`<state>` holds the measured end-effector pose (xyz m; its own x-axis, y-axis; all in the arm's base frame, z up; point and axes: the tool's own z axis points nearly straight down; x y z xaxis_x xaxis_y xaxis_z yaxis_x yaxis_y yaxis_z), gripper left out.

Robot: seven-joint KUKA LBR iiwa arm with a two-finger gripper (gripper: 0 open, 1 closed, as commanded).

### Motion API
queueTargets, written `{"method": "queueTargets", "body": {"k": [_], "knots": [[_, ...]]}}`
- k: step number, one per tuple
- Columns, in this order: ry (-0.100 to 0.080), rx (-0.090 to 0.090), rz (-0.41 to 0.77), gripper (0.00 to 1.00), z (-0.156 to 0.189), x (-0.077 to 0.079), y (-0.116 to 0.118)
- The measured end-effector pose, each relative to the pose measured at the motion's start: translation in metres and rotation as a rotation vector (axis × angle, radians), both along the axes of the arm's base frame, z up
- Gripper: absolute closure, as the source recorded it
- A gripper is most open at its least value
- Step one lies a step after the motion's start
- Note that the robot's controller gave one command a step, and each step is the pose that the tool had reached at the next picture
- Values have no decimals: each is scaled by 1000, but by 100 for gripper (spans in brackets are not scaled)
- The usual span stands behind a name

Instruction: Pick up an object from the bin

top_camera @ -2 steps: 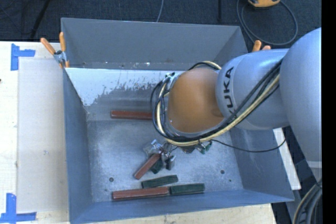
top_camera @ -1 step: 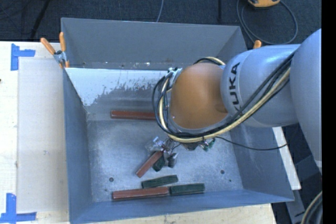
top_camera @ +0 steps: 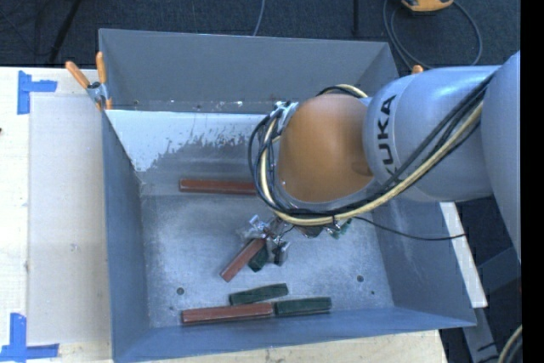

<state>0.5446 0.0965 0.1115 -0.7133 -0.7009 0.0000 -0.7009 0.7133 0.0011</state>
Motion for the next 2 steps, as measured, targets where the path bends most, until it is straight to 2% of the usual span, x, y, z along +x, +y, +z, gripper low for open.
{"method": "queueTargets", "body": {"k": [2], "knots": [[-1,0,-1,100,15,0,0]]}}
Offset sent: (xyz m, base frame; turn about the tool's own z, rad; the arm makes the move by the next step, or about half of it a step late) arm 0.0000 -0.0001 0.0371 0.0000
